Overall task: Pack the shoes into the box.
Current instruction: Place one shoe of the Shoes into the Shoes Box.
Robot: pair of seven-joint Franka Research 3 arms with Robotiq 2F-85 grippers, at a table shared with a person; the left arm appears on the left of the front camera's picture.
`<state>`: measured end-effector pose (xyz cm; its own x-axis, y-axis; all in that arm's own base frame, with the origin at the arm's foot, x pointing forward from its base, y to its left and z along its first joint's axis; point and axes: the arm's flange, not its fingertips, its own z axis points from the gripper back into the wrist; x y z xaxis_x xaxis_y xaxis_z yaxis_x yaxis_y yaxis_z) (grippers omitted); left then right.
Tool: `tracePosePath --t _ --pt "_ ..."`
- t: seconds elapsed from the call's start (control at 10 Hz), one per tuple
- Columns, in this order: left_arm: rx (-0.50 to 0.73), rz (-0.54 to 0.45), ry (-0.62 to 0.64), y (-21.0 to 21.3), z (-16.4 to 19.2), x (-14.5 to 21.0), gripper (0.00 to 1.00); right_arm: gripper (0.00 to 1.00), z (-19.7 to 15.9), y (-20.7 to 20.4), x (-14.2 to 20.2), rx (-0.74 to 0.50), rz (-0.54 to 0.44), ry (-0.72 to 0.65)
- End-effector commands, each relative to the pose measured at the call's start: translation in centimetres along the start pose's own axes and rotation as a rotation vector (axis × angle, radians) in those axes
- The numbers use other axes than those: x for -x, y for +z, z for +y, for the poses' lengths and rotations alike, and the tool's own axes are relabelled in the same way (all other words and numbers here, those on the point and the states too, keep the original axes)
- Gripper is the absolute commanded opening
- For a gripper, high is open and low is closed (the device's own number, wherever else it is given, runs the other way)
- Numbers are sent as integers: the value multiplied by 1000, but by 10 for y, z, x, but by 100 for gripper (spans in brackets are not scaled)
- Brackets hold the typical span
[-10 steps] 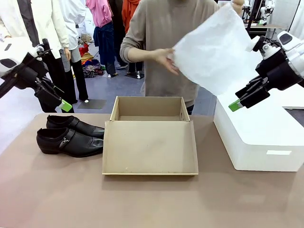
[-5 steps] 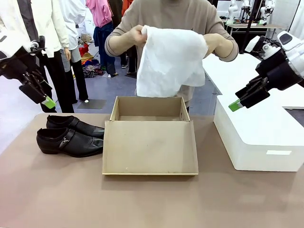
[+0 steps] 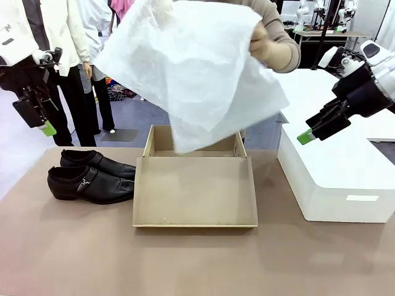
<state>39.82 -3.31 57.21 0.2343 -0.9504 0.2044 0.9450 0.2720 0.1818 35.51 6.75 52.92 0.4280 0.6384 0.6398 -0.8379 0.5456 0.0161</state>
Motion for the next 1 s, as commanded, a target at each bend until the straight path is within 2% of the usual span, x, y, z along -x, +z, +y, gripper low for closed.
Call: tracePosePath --t 0.0,0.2,0.3,0.4,0.9 --pt "43 67 -107 4 14 2 100 100 -2 -1 0 -6 -11 0" --pt "100 64 -165 1 24 4 100 100 -2 -1 0 -6 -11 0" --pt "130 32 -212 -1 26 7 100 100 -2 -1 0 -6 -11 0" --pt "75 54 -116 -5 14 0 100 100 -2 -1 0 -6 -11 0" --pt "75 54 -116 -5 14 0 100 100 -2 -1 0 -6 -11 0"
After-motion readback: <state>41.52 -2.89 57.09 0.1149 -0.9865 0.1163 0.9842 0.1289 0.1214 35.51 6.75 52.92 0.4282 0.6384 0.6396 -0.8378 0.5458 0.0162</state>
